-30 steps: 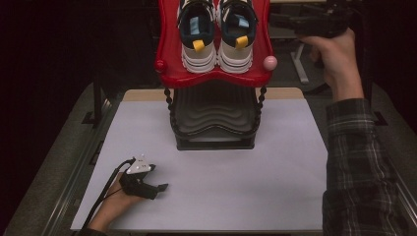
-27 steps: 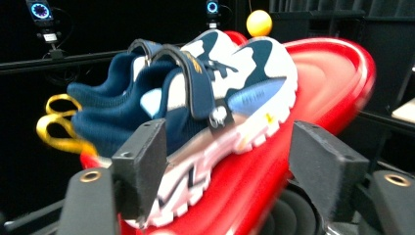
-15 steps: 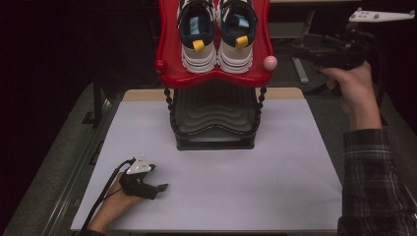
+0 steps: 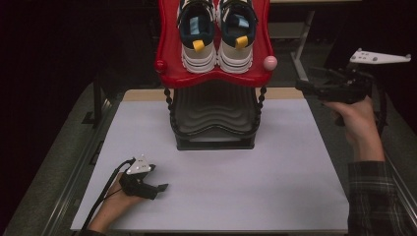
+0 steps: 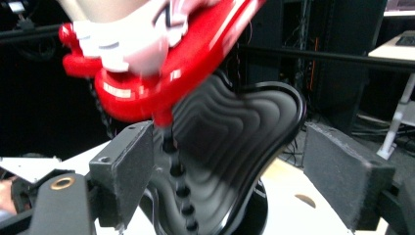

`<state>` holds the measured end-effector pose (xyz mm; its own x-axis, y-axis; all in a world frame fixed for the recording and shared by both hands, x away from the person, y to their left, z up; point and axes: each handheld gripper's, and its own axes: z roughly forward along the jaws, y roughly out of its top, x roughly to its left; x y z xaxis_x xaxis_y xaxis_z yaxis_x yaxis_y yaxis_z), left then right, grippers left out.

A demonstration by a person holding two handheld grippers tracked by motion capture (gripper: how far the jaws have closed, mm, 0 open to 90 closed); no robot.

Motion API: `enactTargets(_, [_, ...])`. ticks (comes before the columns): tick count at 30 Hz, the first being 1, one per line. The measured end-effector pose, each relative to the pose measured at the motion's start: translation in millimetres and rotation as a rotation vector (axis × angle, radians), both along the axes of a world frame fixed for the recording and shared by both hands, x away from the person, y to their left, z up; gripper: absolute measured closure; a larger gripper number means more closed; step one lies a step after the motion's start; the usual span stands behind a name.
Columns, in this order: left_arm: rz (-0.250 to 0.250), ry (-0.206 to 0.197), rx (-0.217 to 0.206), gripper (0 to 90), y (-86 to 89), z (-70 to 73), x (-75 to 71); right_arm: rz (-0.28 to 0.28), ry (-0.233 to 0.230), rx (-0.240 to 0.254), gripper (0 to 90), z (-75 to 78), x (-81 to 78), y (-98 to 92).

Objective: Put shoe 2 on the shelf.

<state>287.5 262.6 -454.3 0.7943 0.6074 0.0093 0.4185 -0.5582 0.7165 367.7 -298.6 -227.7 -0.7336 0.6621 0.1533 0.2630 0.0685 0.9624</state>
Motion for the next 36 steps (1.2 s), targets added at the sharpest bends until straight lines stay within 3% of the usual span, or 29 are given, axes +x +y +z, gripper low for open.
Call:
enactTargets(17, [0.000,-0.004,0.004,13.1,-0.2,0.0,-0.3,-0.042,0.046,0.003,18.9,-68.4,-36.0,-9.1])
enactTargets(36, [0.001,-0.003,0.001,13.0,-0.1,-0.2,-0.4,-0.075,0.106,-0.018,18.9,-123.7,-62.3,-13.1])
